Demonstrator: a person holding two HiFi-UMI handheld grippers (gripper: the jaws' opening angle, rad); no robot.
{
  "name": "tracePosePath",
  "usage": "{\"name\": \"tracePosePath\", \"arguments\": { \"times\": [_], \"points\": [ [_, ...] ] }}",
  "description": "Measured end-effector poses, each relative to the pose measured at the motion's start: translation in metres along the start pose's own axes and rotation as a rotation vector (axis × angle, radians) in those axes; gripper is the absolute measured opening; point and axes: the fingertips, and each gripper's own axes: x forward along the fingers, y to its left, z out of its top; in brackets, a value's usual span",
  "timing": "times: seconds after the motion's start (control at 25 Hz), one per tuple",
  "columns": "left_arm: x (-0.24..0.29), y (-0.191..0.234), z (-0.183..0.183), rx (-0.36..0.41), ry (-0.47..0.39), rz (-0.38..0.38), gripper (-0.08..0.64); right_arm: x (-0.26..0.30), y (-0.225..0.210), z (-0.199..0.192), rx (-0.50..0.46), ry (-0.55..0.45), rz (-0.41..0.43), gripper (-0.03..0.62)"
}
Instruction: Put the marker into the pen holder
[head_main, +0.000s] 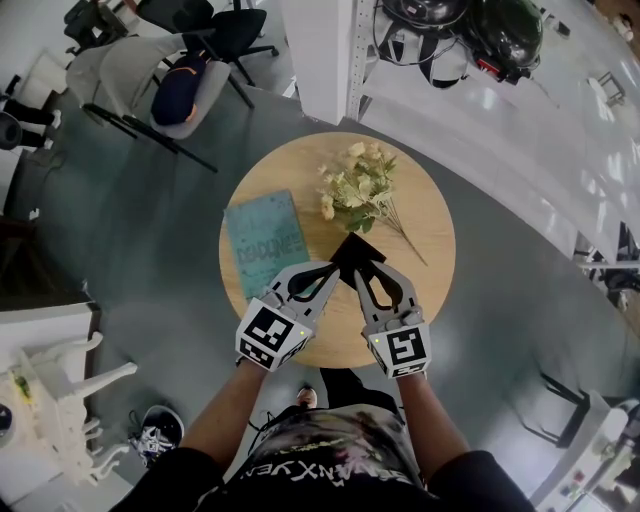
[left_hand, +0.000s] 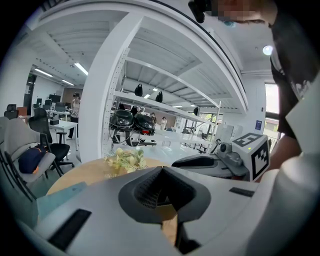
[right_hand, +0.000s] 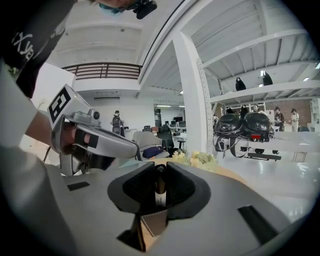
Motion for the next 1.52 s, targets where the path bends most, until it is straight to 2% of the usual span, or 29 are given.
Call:
{"name": "tracePosePath", "arguments": {
  "times": [0.48,0.84,1.08,1.52],
  "points": [
    [-0.006,0.000,-0.008,-0.004,0.008,0.004,0.018,0.007,-0.002,-0.021,0.016,0.025,-0.039,0.075],
    [-0.015,-0.005,-0.007,0.003,0.004,0.011,0.018,0.003,0.001,-0.021,0.040,0.030,-0.047,0.078],
    [-0.021,-0.011,-0.005,0.014,-0.005,0.009,0.018,-0.003,0.004,-0.016,0.039,0.016,-0.044,0.121],
    [-0.050,-0.038,0.000,0.046,-0.035,0.008,0.018,-0.035,0.020,0.003,-0.001,-0.031,-0.076,0.156]
  ]
}}
